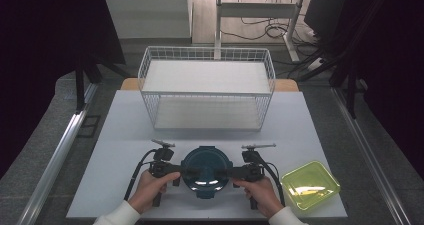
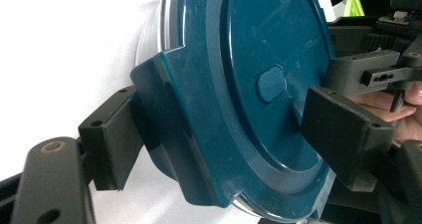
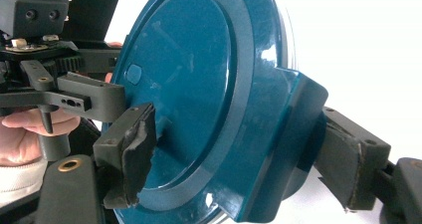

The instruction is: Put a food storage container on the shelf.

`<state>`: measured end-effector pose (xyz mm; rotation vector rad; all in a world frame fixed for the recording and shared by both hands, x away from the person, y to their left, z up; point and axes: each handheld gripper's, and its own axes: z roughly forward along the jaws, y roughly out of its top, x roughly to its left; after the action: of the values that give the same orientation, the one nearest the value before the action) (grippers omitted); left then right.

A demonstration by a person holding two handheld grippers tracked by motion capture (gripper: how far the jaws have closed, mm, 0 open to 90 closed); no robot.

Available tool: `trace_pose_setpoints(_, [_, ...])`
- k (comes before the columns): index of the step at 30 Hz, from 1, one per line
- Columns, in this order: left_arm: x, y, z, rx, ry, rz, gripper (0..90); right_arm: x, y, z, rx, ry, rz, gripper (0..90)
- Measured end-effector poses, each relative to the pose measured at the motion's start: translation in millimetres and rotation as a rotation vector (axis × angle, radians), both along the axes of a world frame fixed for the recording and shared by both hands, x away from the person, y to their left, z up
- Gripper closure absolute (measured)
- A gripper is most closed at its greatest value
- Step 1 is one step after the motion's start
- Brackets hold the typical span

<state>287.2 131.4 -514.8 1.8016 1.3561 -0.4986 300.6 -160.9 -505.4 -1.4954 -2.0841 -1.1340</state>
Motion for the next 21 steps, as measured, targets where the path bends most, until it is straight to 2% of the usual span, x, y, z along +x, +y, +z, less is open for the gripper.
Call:
trace_pose_setpoints(9, [-4.3,1.2,3.4,0.008,0.002,0.012,22.1,-2.4,-0.8,3.0,-0.001,-0.011,-0.003,25.9])
trace_pose_setpoints(11, [-6.8,2.1,3.4,-0.002,0.001,0.030,23.9,-4.5,-0.6,4.6,-0.004,-0.021,-0.006,26.6])
trace_pose_setpoints(16, [-16.0,4.3,7.0,-0.010,-0.033,0.051,28.5,-14.2,-1.0,9.6,-0.010,-0.054,-0.031,29.6])
trace_pose_setpoints(21, [-24.5,3.7,11.7,-0.003,-0.064,0.067,31.2,-20.1,-2.3,12.2,-0.006,-0.061,-0.047,31.3])
